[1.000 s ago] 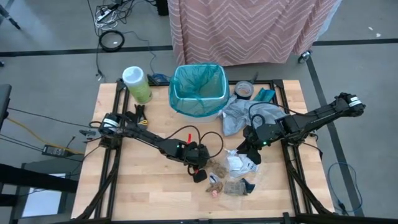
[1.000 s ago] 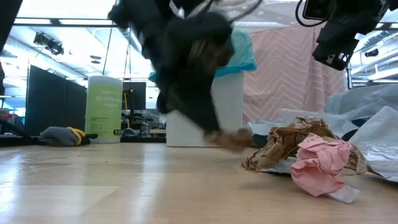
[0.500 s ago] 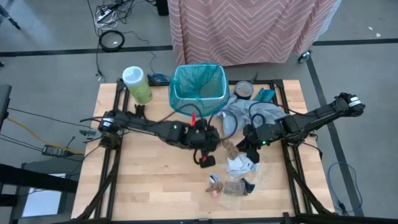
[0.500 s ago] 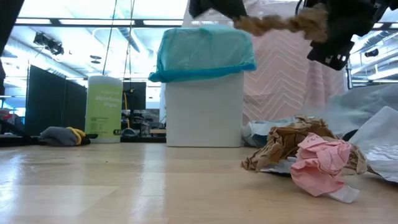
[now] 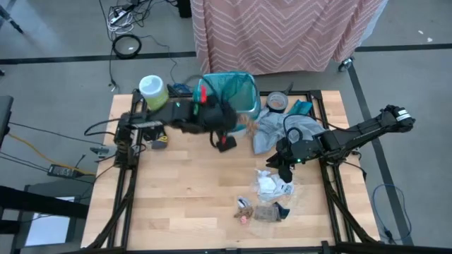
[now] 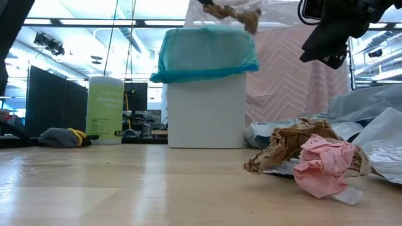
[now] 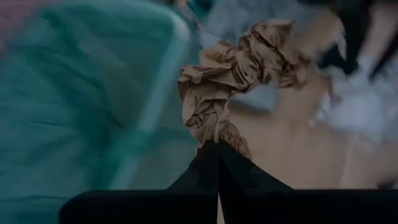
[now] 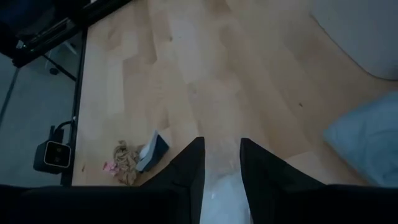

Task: Place trash/remove bag and relplace
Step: Put the brown napkin into the trash bin

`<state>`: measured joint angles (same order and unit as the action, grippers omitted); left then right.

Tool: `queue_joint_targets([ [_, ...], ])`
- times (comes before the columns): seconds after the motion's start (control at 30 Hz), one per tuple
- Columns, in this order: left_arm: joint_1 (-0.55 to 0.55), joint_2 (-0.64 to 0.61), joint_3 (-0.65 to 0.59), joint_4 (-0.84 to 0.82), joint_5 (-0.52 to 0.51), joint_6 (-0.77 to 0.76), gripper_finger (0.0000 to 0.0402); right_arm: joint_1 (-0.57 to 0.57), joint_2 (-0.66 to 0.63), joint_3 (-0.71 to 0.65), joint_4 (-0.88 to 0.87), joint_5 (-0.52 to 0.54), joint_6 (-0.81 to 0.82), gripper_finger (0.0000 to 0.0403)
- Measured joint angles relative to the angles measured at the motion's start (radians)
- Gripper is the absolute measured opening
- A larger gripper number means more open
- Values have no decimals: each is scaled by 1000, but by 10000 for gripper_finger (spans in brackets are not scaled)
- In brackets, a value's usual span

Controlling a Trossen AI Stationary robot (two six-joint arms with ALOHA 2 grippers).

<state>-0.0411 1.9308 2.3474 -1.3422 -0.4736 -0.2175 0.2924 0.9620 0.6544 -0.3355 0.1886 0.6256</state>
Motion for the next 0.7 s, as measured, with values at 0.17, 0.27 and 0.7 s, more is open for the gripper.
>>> queue_joint_targets([
  [0.17,87,-79,-13,51,-6,-1,3,0,0,0,1,3,2,93],
  [0.27,134,-114,-12,44,-31,-4,3,0,0,0,2,12,7,93],
  [0.7,276,-34,-14,32,75,121,3,0,0,0,4,74,-2,93],
])
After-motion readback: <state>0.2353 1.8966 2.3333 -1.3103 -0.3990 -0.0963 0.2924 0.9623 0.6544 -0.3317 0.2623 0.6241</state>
